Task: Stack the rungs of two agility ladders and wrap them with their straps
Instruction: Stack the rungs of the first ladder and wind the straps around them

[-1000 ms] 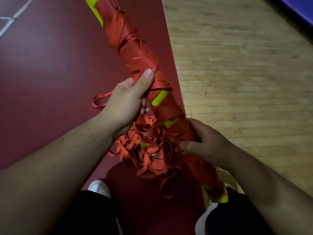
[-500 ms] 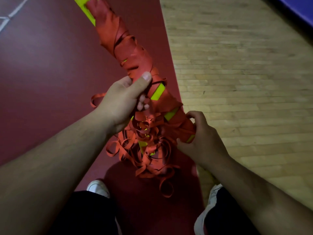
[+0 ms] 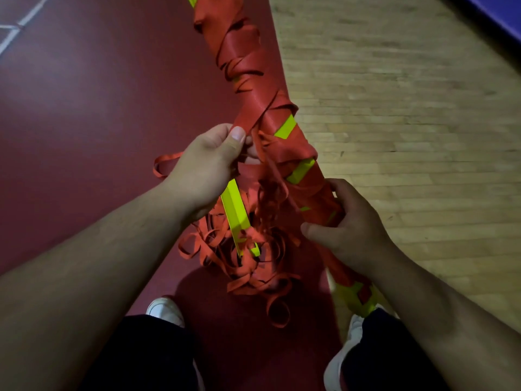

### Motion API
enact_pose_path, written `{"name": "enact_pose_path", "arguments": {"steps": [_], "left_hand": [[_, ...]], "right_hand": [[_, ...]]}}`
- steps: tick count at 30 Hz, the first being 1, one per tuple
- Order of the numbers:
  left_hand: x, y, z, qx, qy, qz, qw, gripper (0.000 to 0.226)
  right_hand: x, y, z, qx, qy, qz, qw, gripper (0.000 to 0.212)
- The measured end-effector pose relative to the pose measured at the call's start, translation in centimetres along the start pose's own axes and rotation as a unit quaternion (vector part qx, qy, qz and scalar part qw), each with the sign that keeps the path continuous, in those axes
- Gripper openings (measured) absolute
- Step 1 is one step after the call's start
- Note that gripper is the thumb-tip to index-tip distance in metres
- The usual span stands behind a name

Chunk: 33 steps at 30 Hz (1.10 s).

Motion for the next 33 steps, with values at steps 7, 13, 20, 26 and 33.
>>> {"name": "enact_pose_path", "arguments": {"steps": [7, 13, 20, 26, 33], "left_hand": [[0.4, -0.6, -0.3, 0.011, -0.005, 0.072, 0.997, 0.040], [0.3, -1.4, 0.1, 0.038, 0.050, -0.038, 0.997, 0.054], [0.6, -2.6, -0.7, 0.121, 0.061, -0.054, 0.989, 0.064], [0.0, -1.9, -0.1, 0.065, 0.025, -0.101, 0.992, 0.067], [1.2, -0.1, -0.2, -0.082, 0.058, -0.039, 0.994, 0.042]], "right_hand": [[0.9, 0.0, 0.0, -0.011, 0.010, -0.018, 1.000, 0.054], [0.8, -1.0, -0.4, 0.055, -0.044, 0.108, 0.992, 0.050], [0.6, -3.5, -1.7, 0.219, -0.140, 0.298, 0.919, 0.052], [0.0, -4.1, -2.0, 0.268, -0.169, 0.278, 0.907, 0.044], [-0.7, -2.9, -1.0, 0.115, -0.072, -0.036, 0.990, 0.056]]}}
Point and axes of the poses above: each hand's wrist, its own z-axis towards the middle knuckle, its own y-axis out of the back of the hand, x = y × z, the point moved 8 cm from there along z, towards the middle knuckle, and after that the axes turned 15 degrees about z, right-handed, at the moved point
